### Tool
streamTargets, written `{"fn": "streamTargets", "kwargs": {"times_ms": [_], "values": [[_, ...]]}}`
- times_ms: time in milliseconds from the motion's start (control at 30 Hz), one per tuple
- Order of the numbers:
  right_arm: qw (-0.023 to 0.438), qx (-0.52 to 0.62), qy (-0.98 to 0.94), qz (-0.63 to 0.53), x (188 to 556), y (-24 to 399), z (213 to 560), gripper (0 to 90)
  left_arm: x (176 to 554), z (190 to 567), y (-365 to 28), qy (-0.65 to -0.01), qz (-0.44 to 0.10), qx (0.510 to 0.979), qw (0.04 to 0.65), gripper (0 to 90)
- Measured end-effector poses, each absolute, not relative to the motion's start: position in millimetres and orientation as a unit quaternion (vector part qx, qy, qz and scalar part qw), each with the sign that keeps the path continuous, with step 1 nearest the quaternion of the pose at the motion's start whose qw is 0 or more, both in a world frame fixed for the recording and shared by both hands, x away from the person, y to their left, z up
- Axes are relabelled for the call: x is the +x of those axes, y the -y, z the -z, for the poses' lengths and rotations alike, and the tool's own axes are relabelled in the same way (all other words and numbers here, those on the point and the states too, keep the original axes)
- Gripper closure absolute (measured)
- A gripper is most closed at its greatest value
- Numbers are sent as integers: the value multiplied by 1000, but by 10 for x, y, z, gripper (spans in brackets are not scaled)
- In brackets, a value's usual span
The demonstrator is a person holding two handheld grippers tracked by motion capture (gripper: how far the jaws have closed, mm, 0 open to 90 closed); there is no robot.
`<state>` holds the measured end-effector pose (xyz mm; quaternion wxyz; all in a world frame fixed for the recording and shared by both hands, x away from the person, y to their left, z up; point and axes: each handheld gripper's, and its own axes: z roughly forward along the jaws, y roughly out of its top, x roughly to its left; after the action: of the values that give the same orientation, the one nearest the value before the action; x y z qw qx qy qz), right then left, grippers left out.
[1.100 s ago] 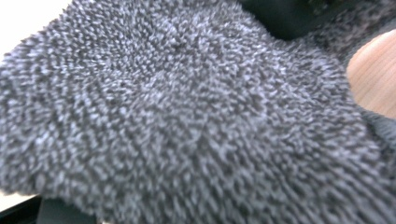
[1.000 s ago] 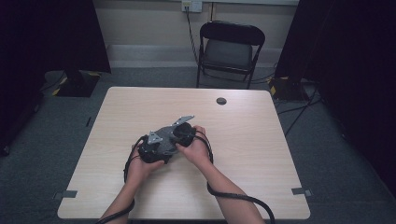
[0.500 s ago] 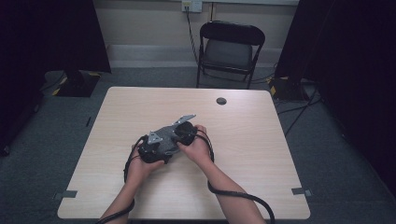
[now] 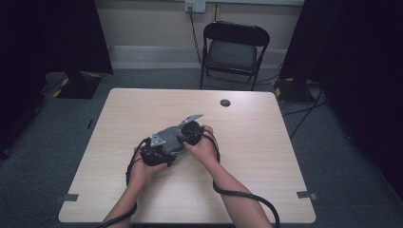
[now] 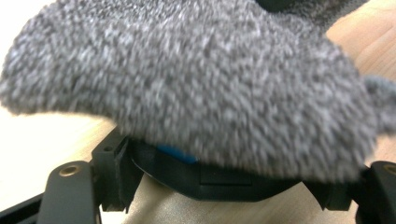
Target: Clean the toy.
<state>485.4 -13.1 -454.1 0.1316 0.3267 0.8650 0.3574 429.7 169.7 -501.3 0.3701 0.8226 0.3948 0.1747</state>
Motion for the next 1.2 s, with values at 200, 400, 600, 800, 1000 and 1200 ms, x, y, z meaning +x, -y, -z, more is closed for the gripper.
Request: {"fn": "streamTargets", "kwargs": {"times_ms": [200, 400, 600, 800, 1000, 1200], "values": [[136, 334, -864, -352, 4917, 187, 4549, 749, 4297, 5013, -1697, -395, -175, 823, 370, 238], [138, 343, -861, -348, 4975, 236, 4566, 749, 4297, 5013, -1697, -395, -175, 823, 370, 239], [140, 354, -859, -344, 5039, 255, 4575, 750, 4297, 5012, -1696, -395, -175, 823, 370, 239], [143, 356, -859, -339, 5083, 255, 4577, 750, 4297, 5013, -1696, -395, -175, 823, 370, 240], [146, 362, -856, -339, 5126, 284, 4593, 751, 4297, 5012, -1696, -394, -175, 823, 370, 240], [150, 369, -854, -335, 5165, 337, 4604, 750, 4296, 5012, -1696, -395, -175, 823, 370, 241]]}}
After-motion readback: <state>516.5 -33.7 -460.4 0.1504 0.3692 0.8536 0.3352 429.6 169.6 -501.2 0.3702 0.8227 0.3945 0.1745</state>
